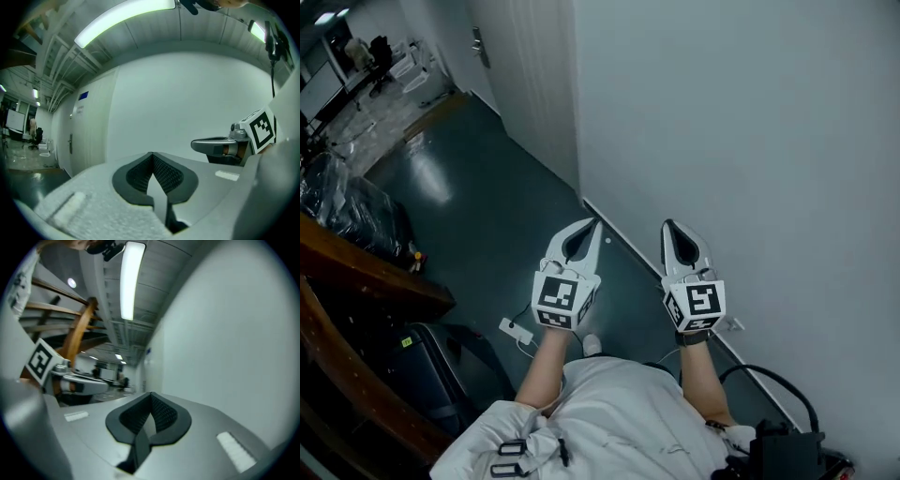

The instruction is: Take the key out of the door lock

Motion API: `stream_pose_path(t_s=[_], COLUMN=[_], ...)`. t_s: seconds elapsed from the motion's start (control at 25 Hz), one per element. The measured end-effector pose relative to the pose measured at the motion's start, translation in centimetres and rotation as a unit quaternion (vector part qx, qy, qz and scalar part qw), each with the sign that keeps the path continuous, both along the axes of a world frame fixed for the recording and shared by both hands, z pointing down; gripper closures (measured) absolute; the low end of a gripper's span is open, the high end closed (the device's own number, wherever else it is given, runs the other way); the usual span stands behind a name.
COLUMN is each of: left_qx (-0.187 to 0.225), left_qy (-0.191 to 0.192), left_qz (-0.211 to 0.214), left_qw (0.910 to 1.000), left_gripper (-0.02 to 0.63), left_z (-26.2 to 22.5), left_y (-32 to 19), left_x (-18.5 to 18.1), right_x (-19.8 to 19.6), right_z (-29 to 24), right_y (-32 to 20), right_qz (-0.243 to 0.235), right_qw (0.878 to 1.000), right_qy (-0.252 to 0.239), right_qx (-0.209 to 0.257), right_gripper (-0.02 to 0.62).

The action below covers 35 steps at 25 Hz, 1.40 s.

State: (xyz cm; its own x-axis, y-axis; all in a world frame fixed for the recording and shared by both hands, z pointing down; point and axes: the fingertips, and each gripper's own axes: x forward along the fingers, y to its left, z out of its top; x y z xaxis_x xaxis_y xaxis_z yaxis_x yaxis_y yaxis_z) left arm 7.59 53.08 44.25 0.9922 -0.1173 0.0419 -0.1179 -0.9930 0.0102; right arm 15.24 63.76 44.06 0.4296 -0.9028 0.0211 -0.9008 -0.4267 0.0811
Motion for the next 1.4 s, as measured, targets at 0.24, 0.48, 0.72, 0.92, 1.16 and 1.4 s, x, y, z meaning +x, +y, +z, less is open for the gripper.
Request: stream_pose_path(t_s=[0.24,0.48,0.72,0.92,1.16,1.4], left_qx=[-0.006,-0.007,0.008,0.013,0.084,0.06], left_qy=[-0.007,-0.019,-0.032,-0.026,-0.066,-0.073], left_qz=[-0.125,-0.266,-0.333,-0.354,-0.374,-0.392], left_qw=[0.9921,0.9638,0.9423,0.9347,0.921,0.9152], left_gripper=[0.601,0.603,0.601,0.601,0.603,0.603], left_z=[0.9,1.9,3.0,1.9,1.3,2.9], left_y=[-8.3,-14.0,-18.8,-22.8,-28.1,-30.6], left_x=[-8.9,-15.9,-17.6,-14.7,-9.7,-7.7], right_x=[-9.4,-13.8,-15.3,-13.9,-7.6,-3.6], right_z=[1.4,2.5,3.3,2.5,1.0,3.7], right_y=[-11.5,-17.7,-24.8,-30.5,-35.8,-39.9], right_qz=[-0.186,-0.273,-0.352,-0.399,-0.404,-0.403], right_qw=[0.982,0.962,0.935,0.917,0.915,0.914], right_qy=[-0.014,-0.012,-0.017,-0.007,0.003,-0.028], right_qx=[-0.021,-0.033,-0.027,-0.015,-0.001,-0.03], right_gripper=[0.589,0.589,0.589,0.589,0.589,0.589])
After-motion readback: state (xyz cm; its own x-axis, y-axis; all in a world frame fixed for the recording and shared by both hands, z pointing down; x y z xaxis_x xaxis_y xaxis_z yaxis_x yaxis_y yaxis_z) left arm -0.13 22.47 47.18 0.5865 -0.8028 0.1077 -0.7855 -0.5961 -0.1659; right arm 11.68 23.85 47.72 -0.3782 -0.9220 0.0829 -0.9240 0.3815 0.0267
